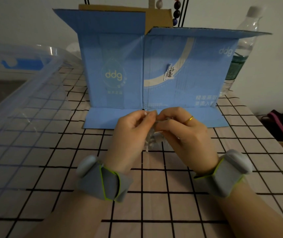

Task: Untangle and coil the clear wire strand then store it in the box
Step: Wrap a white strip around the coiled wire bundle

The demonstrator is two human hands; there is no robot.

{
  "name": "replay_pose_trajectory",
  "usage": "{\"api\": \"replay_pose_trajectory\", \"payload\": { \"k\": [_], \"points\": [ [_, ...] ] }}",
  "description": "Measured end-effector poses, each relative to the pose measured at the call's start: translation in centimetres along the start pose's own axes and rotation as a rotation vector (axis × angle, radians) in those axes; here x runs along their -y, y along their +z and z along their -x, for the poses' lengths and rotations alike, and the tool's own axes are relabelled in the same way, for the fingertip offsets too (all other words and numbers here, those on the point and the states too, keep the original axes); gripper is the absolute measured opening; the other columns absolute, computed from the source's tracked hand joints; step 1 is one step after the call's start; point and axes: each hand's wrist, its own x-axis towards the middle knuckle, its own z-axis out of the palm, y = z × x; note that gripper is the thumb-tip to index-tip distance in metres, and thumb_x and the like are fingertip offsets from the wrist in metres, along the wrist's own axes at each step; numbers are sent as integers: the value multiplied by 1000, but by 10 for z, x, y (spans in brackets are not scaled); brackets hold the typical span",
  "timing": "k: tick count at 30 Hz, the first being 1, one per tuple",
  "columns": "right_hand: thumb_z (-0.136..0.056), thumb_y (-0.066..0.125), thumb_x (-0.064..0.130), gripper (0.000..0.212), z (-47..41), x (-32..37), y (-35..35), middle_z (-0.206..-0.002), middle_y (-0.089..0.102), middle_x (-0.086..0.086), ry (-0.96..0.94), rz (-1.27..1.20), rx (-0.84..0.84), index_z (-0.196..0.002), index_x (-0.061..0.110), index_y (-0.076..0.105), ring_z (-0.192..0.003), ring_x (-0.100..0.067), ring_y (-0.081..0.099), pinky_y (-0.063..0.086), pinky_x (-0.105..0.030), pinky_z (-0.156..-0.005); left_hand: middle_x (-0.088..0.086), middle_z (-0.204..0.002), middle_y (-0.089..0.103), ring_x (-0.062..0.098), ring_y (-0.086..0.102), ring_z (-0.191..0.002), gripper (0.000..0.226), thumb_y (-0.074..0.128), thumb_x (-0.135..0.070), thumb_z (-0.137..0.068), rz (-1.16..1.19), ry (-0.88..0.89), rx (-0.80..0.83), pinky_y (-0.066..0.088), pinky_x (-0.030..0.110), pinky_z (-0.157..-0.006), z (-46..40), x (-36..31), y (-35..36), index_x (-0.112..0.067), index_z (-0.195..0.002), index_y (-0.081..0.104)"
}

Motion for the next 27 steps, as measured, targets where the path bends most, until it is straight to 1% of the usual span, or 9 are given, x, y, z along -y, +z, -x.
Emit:
{"api": "replay_pose_trajectory", "payload": {
  "k": [2,5,8,10,14,15,20,23,27],
  "points": [
    [-85,55,6,14,1,0,1,-91,62,-15,7,1,-2,-82,2,68,-81,-14,53,40,-13,-75,20,-76,67,16,58,-69,22,56,-20,-90,-3,34,9,50,37,-68,0,0,-1,-5,-80,68],
    [-86,55,6,13,1,-1,1,-93,61,-14,24,-23,-3,-83,1,67,-85,-12,53,40,-12,-78,21,-81,68,18,62,-72,19,56,-18,-90,17,55,29,52,39,-74,-1,0,-2,-6,-82,69],
    [-85,57,2,9,1,0,0,-95,61,-12,77,-71,-14,-85,1,65,-89,-10,54,42,-12,-80,2,-78,72,6,65,-73,11,57,-13,-88,54,66,43,52,18,-70,-1,-1,-2,-13,-82,67],
    [-87,55,4,9,0,-1,-1,-94,60,-12,109,-86,-30,-86,2,63,-87,-10,53,42,-12,-78,-4,-75,71,2,65,-72,8,57,-10,-87,94,67,66,49,13,-68,0,-3,-2,-11,-83,64],
    [-91,48,14,6,-1,-3,-4,-93,55,-5,124,-133,-46,-95,15,53,-86,-7,51,42,-10,-77,16,-81,70,13,61,-74,10,55,-7,-88,59,128,151,47,16,-70,1,-5,-4,-13,-88,63],
    [-91,47,16,5,-1,-4,-4,-93,53,-3,122,-132,-44,-95,17,51,-86,-7,51,41,-10,-77,16,-81,70,13,60,-74,11,54,-8,-89,48,137,166,46,15,-70,1,-6,-5,-15,-88,63],
    [-91,47,16,10,0,-4,-2,-94,55,-8,124,-123,-45,-90,10,55,-86,-10,51,43,-15,-75,-12,-70,70,-3,64,-72,16,53,-6,-89,40,133,192,46,8,-69,-1,-6,-6,-18,-86,63],
    [-94,44,23,12,-1,-4,-1,-102,53,-4,90,-71,-73,-90,14,52,-92,-15,52,43,-22,-78,-12,-69,70,-1,65,-70,18,52,-7,-90,54,104,185,48,10,-67,-1,-6,-5,-20,-83,63],
    [-91,47,14,3,-2,-3,-2,-92,60,-8,40,-85,-68,-90,13,50,-88,-17,53,46,-31,-75,-8,-67,71,4,68,-68,18,49,-12,-92,94,19,211,49,12,-63,-1,-7,-5,-22,-83,61]
  ]
}}
